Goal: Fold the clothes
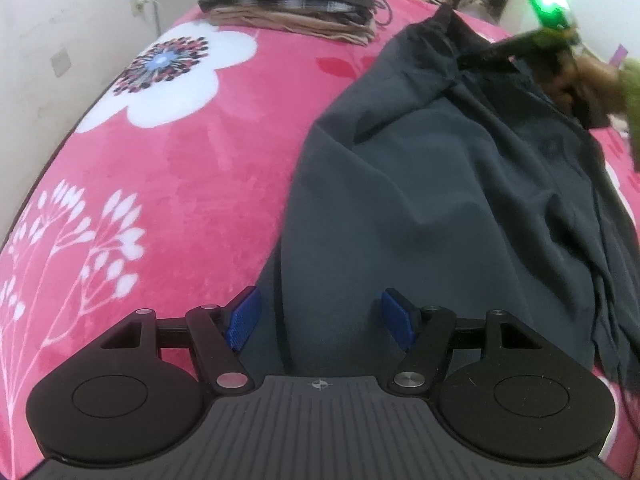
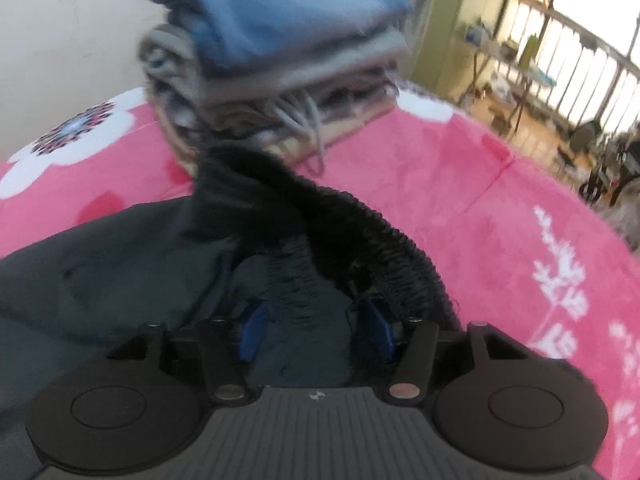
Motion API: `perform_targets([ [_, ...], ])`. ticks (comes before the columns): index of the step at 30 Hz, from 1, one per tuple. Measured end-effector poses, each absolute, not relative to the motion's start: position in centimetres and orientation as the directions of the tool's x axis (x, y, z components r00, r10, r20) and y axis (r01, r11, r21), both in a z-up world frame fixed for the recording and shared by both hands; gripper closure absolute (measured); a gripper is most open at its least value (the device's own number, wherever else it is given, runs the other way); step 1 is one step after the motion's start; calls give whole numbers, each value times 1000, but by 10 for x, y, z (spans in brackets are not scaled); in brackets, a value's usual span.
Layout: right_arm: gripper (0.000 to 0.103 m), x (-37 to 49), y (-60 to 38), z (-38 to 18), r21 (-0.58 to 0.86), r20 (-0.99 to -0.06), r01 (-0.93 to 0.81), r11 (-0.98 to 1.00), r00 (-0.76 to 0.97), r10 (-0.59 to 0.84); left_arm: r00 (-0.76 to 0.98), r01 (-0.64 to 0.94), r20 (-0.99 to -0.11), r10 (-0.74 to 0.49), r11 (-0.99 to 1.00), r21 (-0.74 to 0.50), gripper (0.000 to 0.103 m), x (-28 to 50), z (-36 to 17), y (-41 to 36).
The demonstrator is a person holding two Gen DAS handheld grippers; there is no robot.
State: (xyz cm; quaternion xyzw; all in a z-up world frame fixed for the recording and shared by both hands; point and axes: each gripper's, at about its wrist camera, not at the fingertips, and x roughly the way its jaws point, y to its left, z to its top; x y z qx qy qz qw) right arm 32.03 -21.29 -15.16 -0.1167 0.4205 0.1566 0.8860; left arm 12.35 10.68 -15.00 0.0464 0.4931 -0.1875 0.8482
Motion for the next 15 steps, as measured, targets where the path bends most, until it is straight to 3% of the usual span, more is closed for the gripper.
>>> perform_targets([
  [2, 45, 328, -221, -158, -12, -793, -364, 931, 571, 213, 440, 376, -853, -280, 920, -108, 36, 125, -152, 107],
  [7, 85, 316, -221, -144, -7, -789, -388, 921, 569, 234, 440, 388, -843, -310, 912, -133, 36, 130, -155, 108],
  [10, 91, 304, -221, -126, -57, -754, -361, 931, 626, 197, 441, 387, -838, -322, 910, -146, 36, 133, -156, 109],
  [15, 91, 303, -235, -116, -147, -707, -238, 960, 704, 66, 438, 386, -834, -336, 908, -162, 36, 134, -157, 111],
])
